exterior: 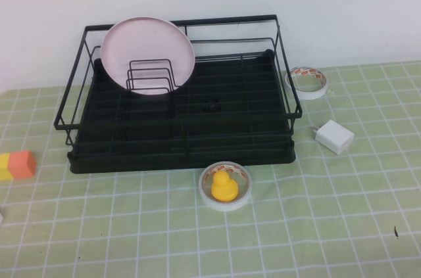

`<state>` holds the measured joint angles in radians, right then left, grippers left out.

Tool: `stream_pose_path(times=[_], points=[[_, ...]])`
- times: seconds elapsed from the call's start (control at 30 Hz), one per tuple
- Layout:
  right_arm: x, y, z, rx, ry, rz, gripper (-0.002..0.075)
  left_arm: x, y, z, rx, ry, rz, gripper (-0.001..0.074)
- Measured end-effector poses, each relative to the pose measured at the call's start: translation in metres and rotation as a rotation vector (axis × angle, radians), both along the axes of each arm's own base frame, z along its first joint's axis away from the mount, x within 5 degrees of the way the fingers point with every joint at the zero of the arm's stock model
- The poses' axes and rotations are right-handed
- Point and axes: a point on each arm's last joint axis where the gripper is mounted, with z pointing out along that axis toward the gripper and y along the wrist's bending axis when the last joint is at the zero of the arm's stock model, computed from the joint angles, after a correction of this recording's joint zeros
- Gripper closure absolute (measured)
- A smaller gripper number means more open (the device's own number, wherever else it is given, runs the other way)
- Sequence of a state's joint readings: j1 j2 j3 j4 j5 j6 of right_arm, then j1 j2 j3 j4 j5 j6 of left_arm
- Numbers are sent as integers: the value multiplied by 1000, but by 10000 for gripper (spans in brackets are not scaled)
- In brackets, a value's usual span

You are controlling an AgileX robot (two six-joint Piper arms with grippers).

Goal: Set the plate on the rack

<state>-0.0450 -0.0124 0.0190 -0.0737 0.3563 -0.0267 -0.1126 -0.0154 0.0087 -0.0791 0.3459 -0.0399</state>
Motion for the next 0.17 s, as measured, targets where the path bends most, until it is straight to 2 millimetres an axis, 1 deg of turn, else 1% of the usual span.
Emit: stream_pose_path(times=[0.17], points=[[0,0,0,1,0,-7,728,0,0,0,0,0,0,736]])
